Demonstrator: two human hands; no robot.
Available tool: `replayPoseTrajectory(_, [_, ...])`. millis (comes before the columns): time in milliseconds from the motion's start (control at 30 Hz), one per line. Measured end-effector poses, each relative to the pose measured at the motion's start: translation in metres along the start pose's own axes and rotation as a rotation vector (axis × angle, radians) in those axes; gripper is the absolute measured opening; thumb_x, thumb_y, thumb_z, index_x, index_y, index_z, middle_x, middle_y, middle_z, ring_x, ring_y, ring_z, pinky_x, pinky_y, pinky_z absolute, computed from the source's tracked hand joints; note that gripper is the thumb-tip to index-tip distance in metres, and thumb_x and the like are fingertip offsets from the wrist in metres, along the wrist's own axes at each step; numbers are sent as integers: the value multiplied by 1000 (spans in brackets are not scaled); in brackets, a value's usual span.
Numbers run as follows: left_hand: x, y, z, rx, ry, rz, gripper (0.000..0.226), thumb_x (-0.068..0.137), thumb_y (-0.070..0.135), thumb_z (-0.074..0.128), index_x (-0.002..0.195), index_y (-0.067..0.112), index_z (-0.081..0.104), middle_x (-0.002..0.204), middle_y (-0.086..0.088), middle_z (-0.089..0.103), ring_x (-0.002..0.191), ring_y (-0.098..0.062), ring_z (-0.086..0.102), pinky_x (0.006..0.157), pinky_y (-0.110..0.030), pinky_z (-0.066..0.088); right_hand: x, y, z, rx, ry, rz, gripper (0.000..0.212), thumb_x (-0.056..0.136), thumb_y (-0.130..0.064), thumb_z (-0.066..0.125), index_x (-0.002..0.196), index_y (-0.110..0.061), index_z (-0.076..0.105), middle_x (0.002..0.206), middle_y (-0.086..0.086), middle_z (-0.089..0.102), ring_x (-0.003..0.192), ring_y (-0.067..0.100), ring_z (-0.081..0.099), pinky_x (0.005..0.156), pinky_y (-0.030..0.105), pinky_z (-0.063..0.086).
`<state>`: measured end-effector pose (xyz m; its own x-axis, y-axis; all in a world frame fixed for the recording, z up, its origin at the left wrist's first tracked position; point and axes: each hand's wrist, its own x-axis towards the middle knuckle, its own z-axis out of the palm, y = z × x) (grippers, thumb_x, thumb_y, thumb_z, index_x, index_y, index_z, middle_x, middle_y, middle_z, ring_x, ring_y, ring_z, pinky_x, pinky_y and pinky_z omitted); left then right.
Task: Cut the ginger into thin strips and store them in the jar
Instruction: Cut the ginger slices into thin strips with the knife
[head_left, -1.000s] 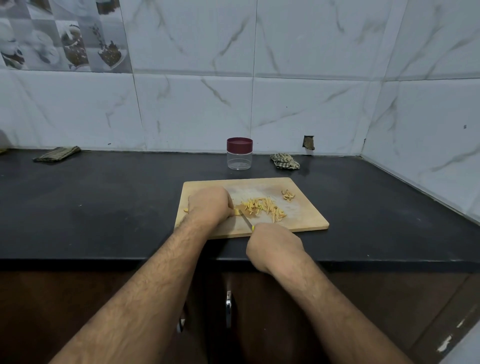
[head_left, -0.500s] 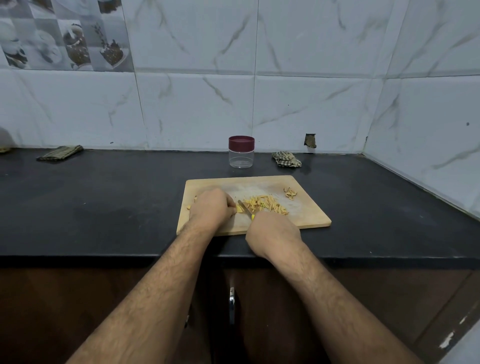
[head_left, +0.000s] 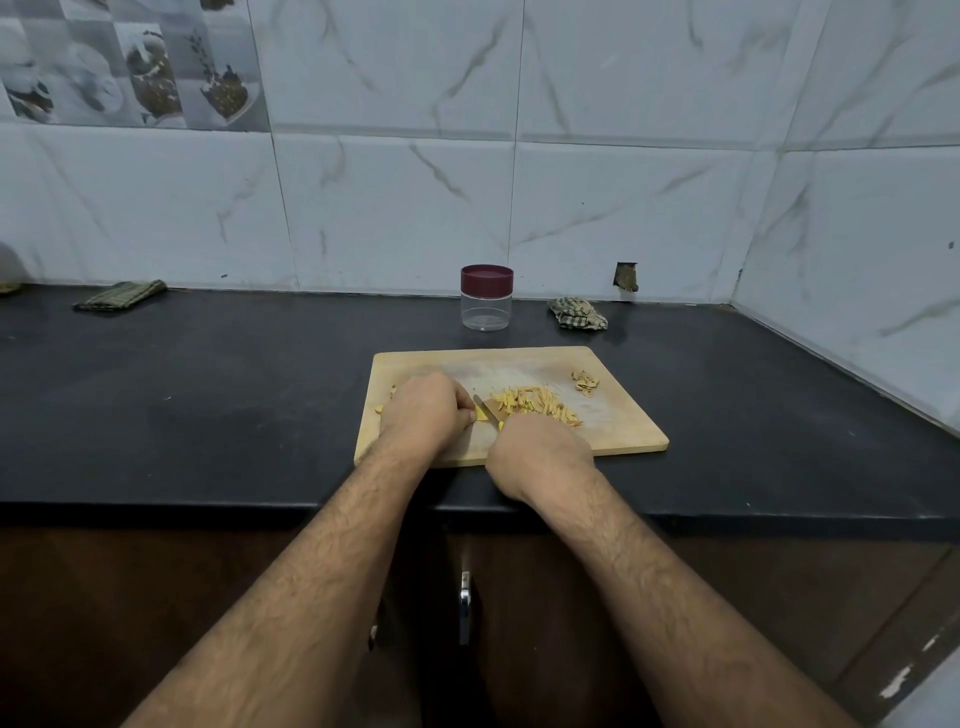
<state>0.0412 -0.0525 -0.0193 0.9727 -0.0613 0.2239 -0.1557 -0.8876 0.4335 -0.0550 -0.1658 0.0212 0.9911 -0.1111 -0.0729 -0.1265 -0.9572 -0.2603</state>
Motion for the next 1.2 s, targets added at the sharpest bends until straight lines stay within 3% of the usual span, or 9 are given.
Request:
replayPoseTrajectory(200, [1, 0, -1, -6, -3, -14, 11, 90, 30, 68, 94, 33, 77, 100, 12, 72, 96, -13, 63, 76, -30, 51, -5, 0, 0, -31, -26, 2, 29, 94, -12, 50, 121, -13, 60, 115, 5, 61, 88, 23, 51, 74, 34, 46])
replayPoseTrajectory(367, [0, 1, -1, 12, 3, -3, 13, 91, 31, 67, 97, 33, 77, 101, 9, 72, 96, -16, 63, 75, -31, 51, -23, 15, 7, -35, -56, 46, 29, 92, -11, 52, 119, -15, 61, 103, 4, 59, 85, 23, 54, 67, 34, 44])
replayPoseTrajectory(700, [-4, 0, 0, 7, 20, -7, 14, 91, 33, 66, 100, 33, 77, 104, 11, 73, 99, -14, 63, 81, -34, 55, -24, 15, 0, 19, 9, 19, 25, 95, -17, 48, 117, -14, 60, 101, 3, 59, 86, 23, 54, 68, 33, 43])
replayPoseTrajectory(900, [-4, 1, -1, -2, 14, 3, 15, 91, 31, 66, 100, 35, 77, 106, 12, 72, 102, -16, 63, 83, -35, 55, -10, 5, 0, 42, 12, -15, 30, 95, -13, 45, 121, -14, 59, 116, 5, 62, 87, 23, 50, 72, 32, 42])
replayPoseTrajectory(1100, [-3, -1, 0, 0, 23, 9, 16, 90, 33, 67, 103, 35, 76, 110, 12, 72, 105, -16, 62, 84, -35, 54, -3, 1, 2, 5, -3, -9, 30, 94, -11, 46, 120, -13, 60, 110, 5, 61, 87, 23, 50, 72, 32, 43])
replayPoseTrajectory(1200, [-3, 0, 0, -4, 26, 7, 16, 90, 33, 67, 103, 34, 76, 110, 12, 72, 105, -16, 62, 84, -35, 54, -1, -1, 1, -26, -14, -10, 29, 94, -11, 48, 121, -13, 60, 117, 6, 62, 88, 23, 50, 75, 33, 45])
